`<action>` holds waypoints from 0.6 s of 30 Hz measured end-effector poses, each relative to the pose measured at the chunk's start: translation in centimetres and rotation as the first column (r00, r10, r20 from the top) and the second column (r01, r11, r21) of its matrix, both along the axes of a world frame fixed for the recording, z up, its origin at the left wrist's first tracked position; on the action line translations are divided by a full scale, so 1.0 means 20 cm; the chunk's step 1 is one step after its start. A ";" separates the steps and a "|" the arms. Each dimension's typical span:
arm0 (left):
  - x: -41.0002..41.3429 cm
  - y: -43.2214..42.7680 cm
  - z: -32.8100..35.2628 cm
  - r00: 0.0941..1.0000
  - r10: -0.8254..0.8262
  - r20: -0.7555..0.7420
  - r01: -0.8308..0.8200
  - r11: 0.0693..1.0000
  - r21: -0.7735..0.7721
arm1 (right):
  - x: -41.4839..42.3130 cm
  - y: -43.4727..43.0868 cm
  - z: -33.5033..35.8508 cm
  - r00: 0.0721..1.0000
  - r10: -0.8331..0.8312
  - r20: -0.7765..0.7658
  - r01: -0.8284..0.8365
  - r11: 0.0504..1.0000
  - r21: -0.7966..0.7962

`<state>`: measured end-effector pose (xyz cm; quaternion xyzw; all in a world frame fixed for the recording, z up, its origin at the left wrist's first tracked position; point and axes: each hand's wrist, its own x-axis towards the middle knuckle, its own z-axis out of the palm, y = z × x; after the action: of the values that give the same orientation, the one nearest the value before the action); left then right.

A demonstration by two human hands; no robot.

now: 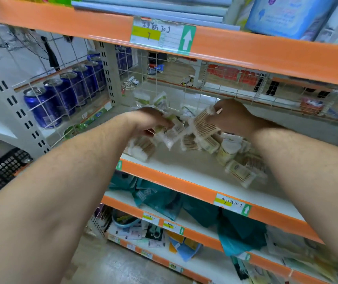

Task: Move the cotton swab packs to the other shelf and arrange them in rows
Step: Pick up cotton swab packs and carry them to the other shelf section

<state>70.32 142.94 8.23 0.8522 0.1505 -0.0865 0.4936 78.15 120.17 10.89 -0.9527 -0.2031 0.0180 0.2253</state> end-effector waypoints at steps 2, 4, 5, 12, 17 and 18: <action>-0.02 0.03 0.04 1.000 0.024 -0.018 -0.024 0.999 -0.043 | -0.01 0.00 0.03 0.998 0.014 -0.066 -0.006 0.991 0.130; -0.03 0.05 0.06 0.999 0.049 -0.021 -0.050 0.996 -0.073 | -0.01 0.01 0.05 0.994 0.075 -0.085 -0.058 0.981 0.188; -0.03 0.06 0.06 0.999 0.053 -0.015 -0.054 0.995 -0.082 | -0.02 0.01 0.06 0.992 0.104 -0.078 -0.088 0.980 0.179; -0.04 0.04 0.10 0.999 -0.038 0.006 0.038 0.998 -0.042 | -0.09 0.06 0.12 0.969 0.121 -0.214 -0.087 0.983 0.163; -0.02 0.05 0.09 0.997 -0.069 -0.022 0.069 0.998 -0.004 | -0.12 0.07 0.15 0.948 0.112 -0.298 -0.127 0.991 -0.032; -0.02 0.05 0.09 0.997 -0.072 -0.023 0.072 0.997 -0.001 | -0.11 0.07 0.15 0.954 0.116 -0.276 -0.143 0.987 -0.078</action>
<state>69.98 143.89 10.07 0.8561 0.1255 -0.1138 0.4883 75.87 121.51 13.88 -0.9358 -0.2313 0.1724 0.2026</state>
